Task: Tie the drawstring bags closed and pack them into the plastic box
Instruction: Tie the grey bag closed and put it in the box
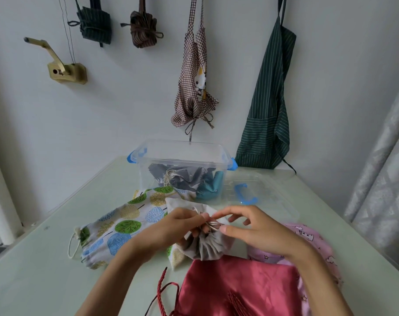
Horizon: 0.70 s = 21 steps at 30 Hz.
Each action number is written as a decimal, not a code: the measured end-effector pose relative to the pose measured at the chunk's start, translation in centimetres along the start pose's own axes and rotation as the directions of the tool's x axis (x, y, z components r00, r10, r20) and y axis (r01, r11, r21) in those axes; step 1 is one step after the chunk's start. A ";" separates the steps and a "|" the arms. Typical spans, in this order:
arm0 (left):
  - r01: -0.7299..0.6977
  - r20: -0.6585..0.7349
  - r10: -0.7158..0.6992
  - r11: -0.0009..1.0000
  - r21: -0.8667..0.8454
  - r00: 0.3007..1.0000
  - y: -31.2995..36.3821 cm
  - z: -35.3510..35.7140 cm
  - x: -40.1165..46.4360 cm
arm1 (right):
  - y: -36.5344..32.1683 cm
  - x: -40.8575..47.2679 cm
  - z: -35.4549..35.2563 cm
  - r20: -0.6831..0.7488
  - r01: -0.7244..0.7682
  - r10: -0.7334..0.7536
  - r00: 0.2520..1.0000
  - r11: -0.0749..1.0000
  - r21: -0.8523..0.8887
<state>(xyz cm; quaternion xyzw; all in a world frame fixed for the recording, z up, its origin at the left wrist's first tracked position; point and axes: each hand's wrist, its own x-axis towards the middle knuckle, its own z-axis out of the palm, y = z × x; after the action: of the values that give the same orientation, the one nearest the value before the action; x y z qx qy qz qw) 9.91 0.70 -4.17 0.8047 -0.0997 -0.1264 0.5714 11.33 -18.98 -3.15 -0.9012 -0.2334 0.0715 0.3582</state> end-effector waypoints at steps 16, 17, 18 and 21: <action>-0.007 -0.132 -0.047 0.923 -0.385 0.990 -0.1 -0.7 -0.3 | -1.6 -1.5 -1.9 -0.194 0.147 -0.100 0.976 0.958 0.244; -0.007 -0.148 -0.057 0.916 -0.401 0.987 0.0 -0.7 -0.3 | -1.6 -1.7 -2.0 -0.140 0.121 -0.090 0.986 0.967 0.226; -0.007 -0.165 -0.066 0.914 -0.407 0.984 0.0 -0.7 -0.4 | -1.9 -1.9 -2.1 -0.090 0.099 -0.083 0.992 0.977 0.190; -0.010 -0.216 -0.073 0.932 -0.361 0.974 0.3 -0.6 -0.4 | -2.6 -2.2 -2.1 -0.081 0.072 -0.067 0.994 0.995 0.073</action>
<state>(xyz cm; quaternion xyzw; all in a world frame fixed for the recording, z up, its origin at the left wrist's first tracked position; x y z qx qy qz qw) 9.73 1.28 -3.70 0.6970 0.0038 -0.0593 0.7146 9.07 -19.65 0.11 -0.8803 -0.2475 0.0325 0.4033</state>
